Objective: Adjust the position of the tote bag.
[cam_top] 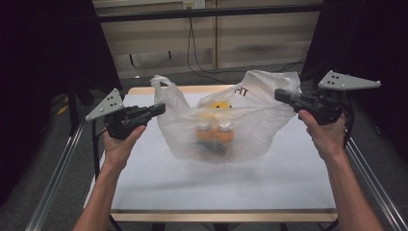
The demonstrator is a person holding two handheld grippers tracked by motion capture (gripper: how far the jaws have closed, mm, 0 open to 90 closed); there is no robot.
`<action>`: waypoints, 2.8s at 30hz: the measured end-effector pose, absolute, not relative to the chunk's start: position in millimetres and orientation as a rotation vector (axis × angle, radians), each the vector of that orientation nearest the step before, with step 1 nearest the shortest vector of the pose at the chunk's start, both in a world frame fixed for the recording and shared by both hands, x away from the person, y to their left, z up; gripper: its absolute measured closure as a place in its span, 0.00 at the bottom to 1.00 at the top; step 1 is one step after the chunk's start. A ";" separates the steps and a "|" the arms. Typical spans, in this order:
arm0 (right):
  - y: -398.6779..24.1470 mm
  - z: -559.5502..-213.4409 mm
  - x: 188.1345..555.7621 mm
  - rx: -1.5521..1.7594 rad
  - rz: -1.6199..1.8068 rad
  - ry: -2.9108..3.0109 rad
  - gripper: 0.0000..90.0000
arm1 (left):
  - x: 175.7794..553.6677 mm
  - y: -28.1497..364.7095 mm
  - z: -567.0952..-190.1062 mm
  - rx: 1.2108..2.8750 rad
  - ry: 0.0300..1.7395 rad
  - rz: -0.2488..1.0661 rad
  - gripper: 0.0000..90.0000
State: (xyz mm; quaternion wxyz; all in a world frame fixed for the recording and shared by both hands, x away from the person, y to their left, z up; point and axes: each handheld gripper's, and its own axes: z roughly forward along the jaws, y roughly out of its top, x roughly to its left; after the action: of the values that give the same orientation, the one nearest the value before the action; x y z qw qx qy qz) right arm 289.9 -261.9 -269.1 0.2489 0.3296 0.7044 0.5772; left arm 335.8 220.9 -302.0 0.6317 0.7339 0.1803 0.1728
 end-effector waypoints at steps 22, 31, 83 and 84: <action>-246.3 -314.4 292.9 0.885 1.606 2.027 1.00 | 334.0 236.5 -352.2 1.798 0.480 0.349 1.00; -248.7 -330.8 296.5 0.888 1.630 2.052 1.00 | 338.6 232.1 -368.1 1.833 0.495 0.314 1.00; -240.6 -402.7 322.2 0.980 1.359 2.298 1.00 | 350.3 218.9 -423.5 2.091 0.520 0.219 1.00; -240.2 -404.5 322.8 0.979 1.362 2.303 1.00 | 350.5 219.0 -424.7 2.100 0.518 0.216 1.00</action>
State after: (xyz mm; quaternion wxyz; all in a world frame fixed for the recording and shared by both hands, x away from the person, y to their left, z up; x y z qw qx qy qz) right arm 322.8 -240.2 -404.5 0.1459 0.3401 0.7997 0.4728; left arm 350.5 219.0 -424.7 0.4651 0.8553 0.2109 0.0882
